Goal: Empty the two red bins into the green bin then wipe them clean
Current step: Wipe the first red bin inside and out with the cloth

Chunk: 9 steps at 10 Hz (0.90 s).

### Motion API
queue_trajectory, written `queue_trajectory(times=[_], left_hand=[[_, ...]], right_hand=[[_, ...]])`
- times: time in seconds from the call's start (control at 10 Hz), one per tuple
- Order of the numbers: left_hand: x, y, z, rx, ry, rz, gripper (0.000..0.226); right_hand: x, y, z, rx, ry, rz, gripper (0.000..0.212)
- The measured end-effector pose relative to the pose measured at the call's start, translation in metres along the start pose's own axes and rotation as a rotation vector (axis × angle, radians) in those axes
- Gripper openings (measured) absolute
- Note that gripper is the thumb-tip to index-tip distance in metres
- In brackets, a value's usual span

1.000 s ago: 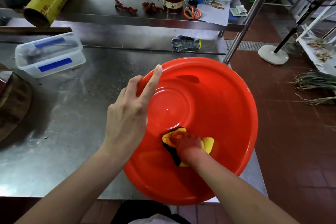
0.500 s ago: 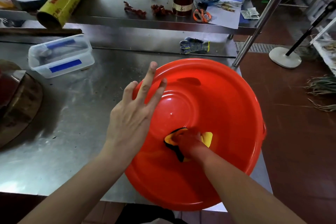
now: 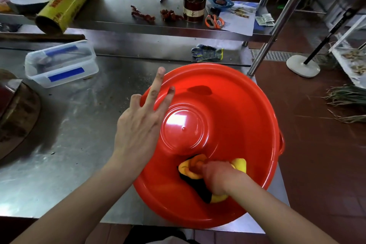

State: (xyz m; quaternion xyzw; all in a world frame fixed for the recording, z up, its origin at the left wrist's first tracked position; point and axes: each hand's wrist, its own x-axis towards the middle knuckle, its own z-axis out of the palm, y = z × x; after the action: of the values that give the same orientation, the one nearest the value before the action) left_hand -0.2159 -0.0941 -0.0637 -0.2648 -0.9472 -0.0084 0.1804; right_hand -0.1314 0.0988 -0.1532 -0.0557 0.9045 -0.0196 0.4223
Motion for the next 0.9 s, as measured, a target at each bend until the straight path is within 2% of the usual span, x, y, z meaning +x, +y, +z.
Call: queue_trajectory(times=[0.1, 0.2, 0.3, 0.4, 0.6, 0.7, 0.8, 0.9], left_hand=[[0.002, -0.001, 0.0, -0.005, -0.01, 0.0, 0.097], [0.004, -0.003, 0.002, -0.01, -0.018, -0.015, 0.097], [0.006, -0.002, 0.002, -0.022, -0.02, -0.014, 0.096], [0.006, 0.004, -0.001, -0.029, -0.009, 0.009, 0.096], [0.009, 0.002, -0.001, -0.008, -0.012, -0.002, 0.097], [0.005, 0.003, 0.0, -0.011, -0.029, -0.007, 0.097], [0.006, -0.004, 0.005, -0.051, -0.016, -0.022, 0.094], [0.004, -0.007, 0.002, -0.052, -0.054, -0.046, 0.089]], right_hand=[[-0.032, -0.005, -0.001, -0.016, 0.054, 0.016, 0.066], [-0.071, -0.008, -0.001, -0.037, 0.181, 0.006, 0.06], [-0.072, -0.004, -0.001, -0.063, 0.177, 0.019, 0.058], [-0.047, 0.0, -0.002, -0.087, 0.07, 0.065, 0.063], [-0.001, 0.002, -0.002, -0.083, 0.002, 0.088, 0.074], [0.019, 0.006, 0.003, -0.051, -0.02, 0.066, 0.073], [0.047, 0.004, -0.004, 0.102, 0.023, 0.095, 0.052], [0.063, 0.003, -0.007, 0.144, 0.022, 0.136, 0.048]])
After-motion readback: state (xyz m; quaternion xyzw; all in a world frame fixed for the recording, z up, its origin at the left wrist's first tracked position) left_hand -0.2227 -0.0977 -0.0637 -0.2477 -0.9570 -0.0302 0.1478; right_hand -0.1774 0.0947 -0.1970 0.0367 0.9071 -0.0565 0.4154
